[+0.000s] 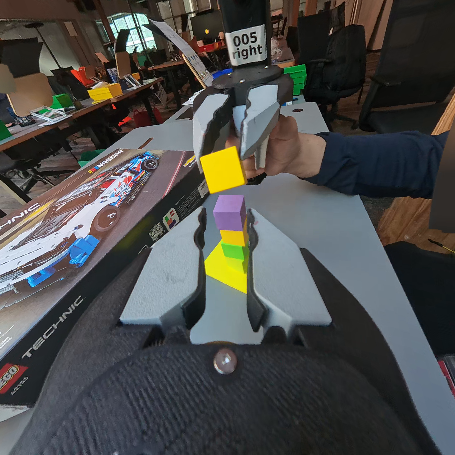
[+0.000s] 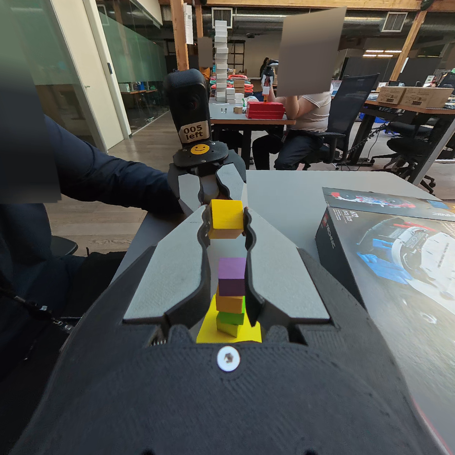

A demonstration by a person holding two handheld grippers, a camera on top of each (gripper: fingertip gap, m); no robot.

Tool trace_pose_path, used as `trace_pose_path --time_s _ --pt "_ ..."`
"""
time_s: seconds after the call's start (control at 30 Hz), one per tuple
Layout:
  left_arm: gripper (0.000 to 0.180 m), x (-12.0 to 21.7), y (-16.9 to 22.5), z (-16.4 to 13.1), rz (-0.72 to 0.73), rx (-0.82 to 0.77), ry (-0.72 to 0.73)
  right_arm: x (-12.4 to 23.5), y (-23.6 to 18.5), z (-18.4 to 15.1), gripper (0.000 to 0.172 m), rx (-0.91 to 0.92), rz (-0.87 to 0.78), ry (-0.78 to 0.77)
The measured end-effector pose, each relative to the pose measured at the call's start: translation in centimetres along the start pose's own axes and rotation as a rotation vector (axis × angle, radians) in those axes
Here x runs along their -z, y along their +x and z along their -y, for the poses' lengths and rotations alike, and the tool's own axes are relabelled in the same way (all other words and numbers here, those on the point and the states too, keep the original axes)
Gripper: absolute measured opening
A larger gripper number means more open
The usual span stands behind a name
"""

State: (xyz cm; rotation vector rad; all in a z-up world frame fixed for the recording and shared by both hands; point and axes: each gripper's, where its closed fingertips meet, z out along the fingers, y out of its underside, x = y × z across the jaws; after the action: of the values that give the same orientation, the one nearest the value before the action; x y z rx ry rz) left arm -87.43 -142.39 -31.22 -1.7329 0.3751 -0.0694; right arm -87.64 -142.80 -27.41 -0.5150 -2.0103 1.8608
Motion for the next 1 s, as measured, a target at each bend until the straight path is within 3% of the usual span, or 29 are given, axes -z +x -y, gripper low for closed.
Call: trace_pose_path --time_s 0.53,1.0 --pt "0.033 0.0 1.1 0.8 -0.049 0.003 0.033 -0.9 -0.9 -1.0 0.024 0.008 0.045 -0.052" --pt "0.029 0.1 0.3 0.9 0.024 -0.042 0.021 -1.0 -0.6 -1.2 0.024 -0.009 0.040 -0.048"
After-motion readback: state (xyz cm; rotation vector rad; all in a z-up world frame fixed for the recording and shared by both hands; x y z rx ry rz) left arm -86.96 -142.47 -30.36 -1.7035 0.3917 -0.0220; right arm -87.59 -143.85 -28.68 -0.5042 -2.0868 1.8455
